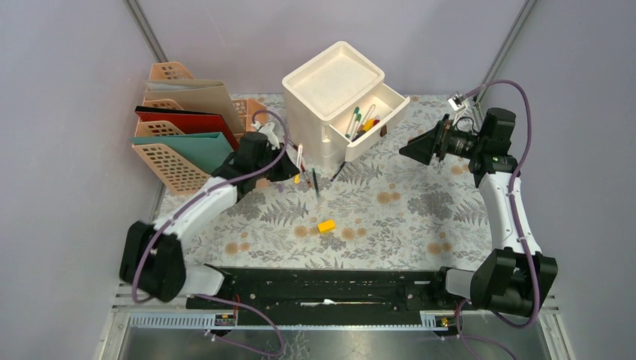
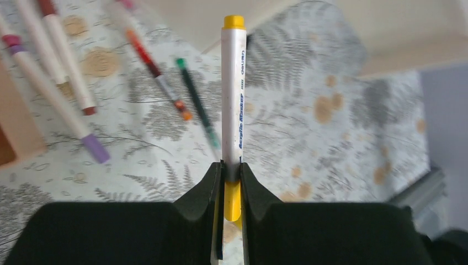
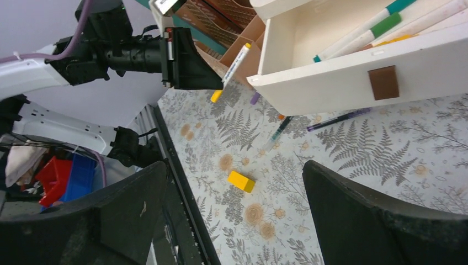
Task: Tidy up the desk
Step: Pick up the stationery from the center of the board.
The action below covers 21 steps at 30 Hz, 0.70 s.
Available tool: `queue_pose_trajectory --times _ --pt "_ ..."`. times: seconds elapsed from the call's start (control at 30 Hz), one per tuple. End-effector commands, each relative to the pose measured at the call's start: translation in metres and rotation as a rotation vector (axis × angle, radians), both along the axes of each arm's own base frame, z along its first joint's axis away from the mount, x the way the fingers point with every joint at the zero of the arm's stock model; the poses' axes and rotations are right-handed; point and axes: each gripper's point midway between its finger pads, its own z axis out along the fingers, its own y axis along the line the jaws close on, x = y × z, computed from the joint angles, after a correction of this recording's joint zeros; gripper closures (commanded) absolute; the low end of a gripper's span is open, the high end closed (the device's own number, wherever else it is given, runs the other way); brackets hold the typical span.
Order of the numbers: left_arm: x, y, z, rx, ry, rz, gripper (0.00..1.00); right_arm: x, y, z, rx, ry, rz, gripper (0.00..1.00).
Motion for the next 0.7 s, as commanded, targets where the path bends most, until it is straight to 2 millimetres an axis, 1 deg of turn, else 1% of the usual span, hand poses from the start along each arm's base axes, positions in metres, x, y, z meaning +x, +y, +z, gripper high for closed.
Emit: queue_pose_trajectory --times 0.0,0.03,0.1,0.23,0.27,0.37,0.43,0.47,0.5,0.67 --pt "-0.024 -0.021 0.069 -0.206 -0.243 -0.157 1.00 -0.018 0.010 0.016 0.041 -0.042 0.091 0.01" --pt "-0.030 -0.022 0.079 -0.236 -0.284 -0.170 1.00 -0.020 0.012 0.015 0.044 -0.038 0.104 0.01" --pt "-0.043 -0.024 0.106 -0.304 -0.370 -0.205 1.00 -0.026 0.018 0.015 0.051 -0.034 0.131 0.01" --pt "-0.059 -0.029 0.143 -0.420 -0.460 -0.244 1.00 -0.039 0.033 0.018 0.054 -0.034 0.200 0.01" --pt "-0.063 -0.031 0.153 -0.448 -0.484 -0.255 1.00 -0.043 0.037 0.021 0.048 -0.049 0.220 0.00" --pt "-0.071 -0.039 0.177 -0.502 -0.526 -0.284 1.00 -0.052 0.051 0.028 0.041 -0.064 0.273 0.00" --pt "-0.076 -0.049 0.189 -0.530 -0.540 -0.308 1.00 -0.054 0.056 0.038 0.037 -0.083 0.291 0.01" --pt "-0.077 -0.054 0.194 -0.541 -0.547 -0.315 1.00 -0.058 0.063 0.042 0.034 -0.095 0.316 0.01" --pt "-0.079 -0.060 0.199 -0.552 -0.551 -0.326 1.00 -0.059 0.067 0.046 0.032 -0.107 0.326 0.01" --pt "-0.084 -0.085 0.214 -0.593 -0.578 -0.349 1.00 -0.059 0.077 0.065 0.029 -0.125 0.331 0.01"
